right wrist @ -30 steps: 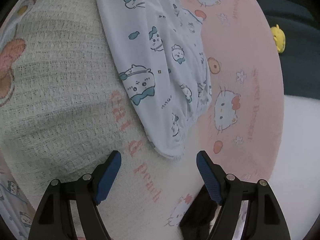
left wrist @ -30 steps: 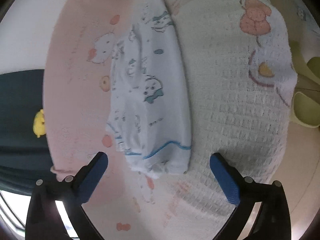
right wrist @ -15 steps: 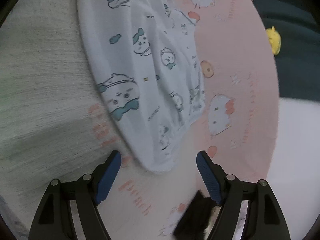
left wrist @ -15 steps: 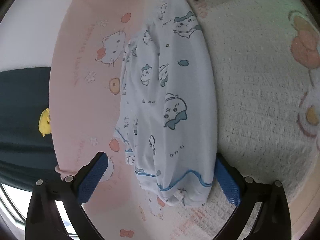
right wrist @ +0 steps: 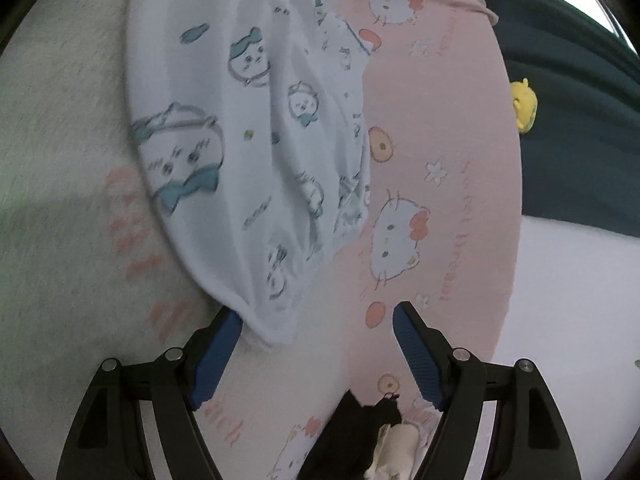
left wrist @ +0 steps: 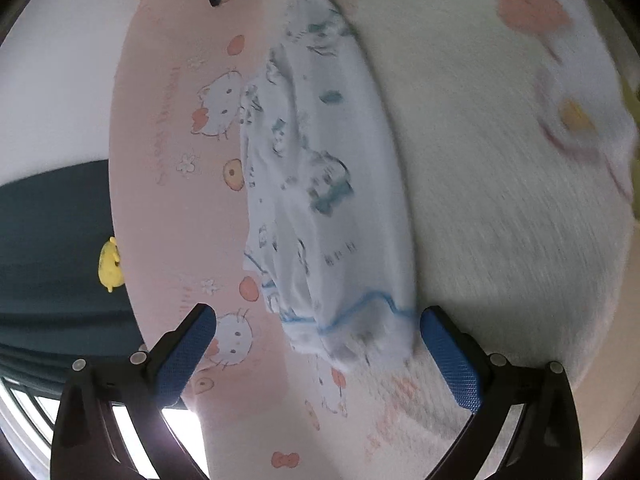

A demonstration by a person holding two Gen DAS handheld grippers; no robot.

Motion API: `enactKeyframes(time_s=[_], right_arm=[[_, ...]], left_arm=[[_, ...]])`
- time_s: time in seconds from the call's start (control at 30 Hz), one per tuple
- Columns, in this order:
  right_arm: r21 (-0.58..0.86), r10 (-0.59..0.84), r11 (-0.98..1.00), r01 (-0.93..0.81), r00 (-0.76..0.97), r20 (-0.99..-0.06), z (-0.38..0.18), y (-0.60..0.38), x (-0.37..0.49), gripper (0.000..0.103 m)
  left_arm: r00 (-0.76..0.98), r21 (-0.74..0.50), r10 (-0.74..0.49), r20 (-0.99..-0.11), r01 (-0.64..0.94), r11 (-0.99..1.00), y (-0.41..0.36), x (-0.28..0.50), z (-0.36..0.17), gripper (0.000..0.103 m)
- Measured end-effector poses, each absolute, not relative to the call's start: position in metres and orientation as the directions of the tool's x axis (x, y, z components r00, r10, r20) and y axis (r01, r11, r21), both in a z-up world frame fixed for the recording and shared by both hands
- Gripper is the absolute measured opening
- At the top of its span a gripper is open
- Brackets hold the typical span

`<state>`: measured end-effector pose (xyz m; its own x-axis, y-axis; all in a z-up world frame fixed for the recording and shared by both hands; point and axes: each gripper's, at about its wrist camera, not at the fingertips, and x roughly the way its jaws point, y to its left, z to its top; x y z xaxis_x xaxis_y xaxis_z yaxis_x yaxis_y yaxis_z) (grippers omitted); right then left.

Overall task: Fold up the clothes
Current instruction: 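Lower the garment onto the bed and smooth it flat with both grippers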

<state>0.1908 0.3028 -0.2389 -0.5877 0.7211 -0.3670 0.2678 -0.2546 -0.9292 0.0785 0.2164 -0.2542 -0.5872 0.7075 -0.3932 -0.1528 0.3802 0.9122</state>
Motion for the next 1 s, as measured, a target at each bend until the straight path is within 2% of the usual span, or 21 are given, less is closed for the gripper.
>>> enactKeyframes(time_s=[0.1, 0.3, 0.4, 0.5, 0.53, 0.6, 0.67, 0.7, 0.77, 0.8, 0.87, 0.93, 0.97, 1.0], right_arm=[[-0.933, 0.707, -0.244, 0.264, -0.610, -0.358, -0.240, 0.298, 0.183, 0.077], [-0.932, 0.702, -0.244, 0.270, -0.614, -0.361, -0.240, 0.308, 0.182, 0.077], [-0.933, 0.704, -0.228, 0.279, -0.615, -0.356, -0.242, 0.312, 0.193, 0.077], [-0.934, 0.698, -0.241, 0.266, -0.621, -0.357, -0.242, 0.312, 0.197, 0.077], [-0.931, 0.700, -0.245, 0.271, -0.615, -0.363, -0.243, 0.312, 0.196, 0.076], [-0.921, 0.701, -0.260, 0.291, -0.599, -0.387, -0.246, 0.311, 0.196, 0.068], [-0.913, 0.691, -0.267, 0.307, -0.599, -0.404, -0.249, 0.310, 0.198, 0.056], [-0.910, 0.684, -0.269, 0.315, -0.603, -0.411, -0.250, 0.309, 0.199, 0.053], [-0.891, 0.664, -0.284, 0.355, -0.597, -0.450, -0.252, 0.309, 0.201, 0.041], [-0.877, 0.654, -0.292, 0.381, -0.590, -0.473, -0.253, 0.309, 0.201, 0.040], [-0.857, 0.637, -0.285, 0.429, -0.583, -0.504, -0.251, 0.311, 0.199, 0.041], [-0.850, 0.616, -0.233, 0.473, -0.605, -0.505, -0.253, 0.313, 0.200, 0.045], [-0.846, 0.607, -0.214, 0.489, -0.612, -0.507, -0.253, 0.314, 0.200, 0.047], [-0.843, 0.606, -0.211, 0.495, -0.611, -0.510, -0.253, 0.315, 0.200, 0.048]], left_arm=[[-0.600, 0.941, 0.729, -0.329, -0.139, 0.310, 0.235, 0.082, -0.254, 0.103], [-0.649, 0.941, 0.691, -0.320, -0.130, 0.313, 0.242, 0.074, -0.257, 0.103], [-0.617, 0.943, 0.729, -0.297, -0.071, 0.324, 0.220, 0.071, -0.261, 0.103], [-0.577, 0.965, 0.784, -0.228, -0.028, 0.260, 0.211, 0.068, -0.260, 0.103], [-0.572, 0.970, 0.793, -0.207, -0.016, 0.242, 0.208, 0.068, -0.262, 0.103], [-0.594, 0.975, 0.782, -0.187, -0.015, 0.222, 0.208, 0.069, -0.264, 0.102], [-0.639, 0.974, 0.742, -0.205, -0.060, 0.218, 0.212, 0.066, -0.262, 0.099], [-0.660, 0.971, 0.716, -0.226, -0.093, 0.221, 0.214, 0.064, -0.260, 0.096], [-0.674, 0.945, 0.664, -0.323, -0.192, 0.265, 0.218, 0.058, -0.256, 0.088], [-0.668, 0.928, 0.645, -0.370, -0.233, 0.291, 0.219, 0.056, -0.255, 0.083], [-0.641, 0.894, 0.625, -0.446, -0.286, 0.345, 0.218, 0.053, -0.253, 0.082], [-0.613, 0.882, 0.636, -0.468, -0.278, 0.381, 0.214, 0.053, -0.254, 0.082], [-0.598, 0.877, 0.645, -0.475, -0.266, 0.400, 0.211, 0.053, -0.256, 0.077], [-0.583, 0.872, 0.653, -0.483, -0.253, 0.418, 0.208, 0.054, -0.257, 0.064]])
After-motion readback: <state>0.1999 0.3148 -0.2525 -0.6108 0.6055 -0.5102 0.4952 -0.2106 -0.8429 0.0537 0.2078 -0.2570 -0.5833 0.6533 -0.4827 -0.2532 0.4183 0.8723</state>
